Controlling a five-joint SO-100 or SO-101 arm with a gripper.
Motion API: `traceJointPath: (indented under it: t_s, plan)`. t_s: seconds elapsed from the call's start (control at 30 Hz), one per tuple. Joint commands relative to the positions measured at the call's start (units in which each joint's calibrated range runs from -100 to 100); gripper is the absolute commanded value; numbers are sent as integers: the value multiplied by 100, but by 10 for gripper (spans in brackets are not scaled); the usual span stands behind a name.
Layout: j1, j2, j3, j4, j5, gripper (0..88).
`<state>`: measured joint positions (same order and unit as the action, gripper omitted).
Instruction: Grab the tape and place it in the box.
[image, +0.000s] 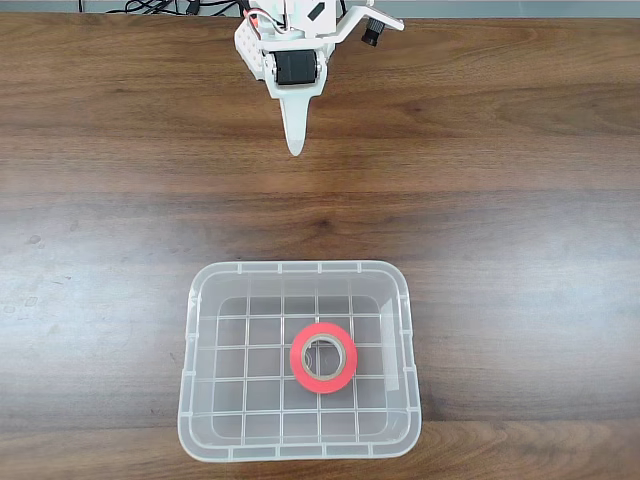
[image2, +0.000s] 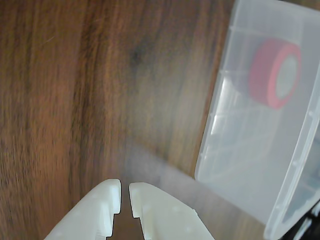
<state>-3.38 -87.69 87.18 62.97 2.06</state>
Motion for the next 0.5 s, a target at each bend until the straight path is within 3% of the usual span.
traceJointPath:
  t_s: [0.0,0.47]
  plan:
    - [-50,-1102,791,99,-259,12]
    - [31,-1110,1010,287,-348,12]
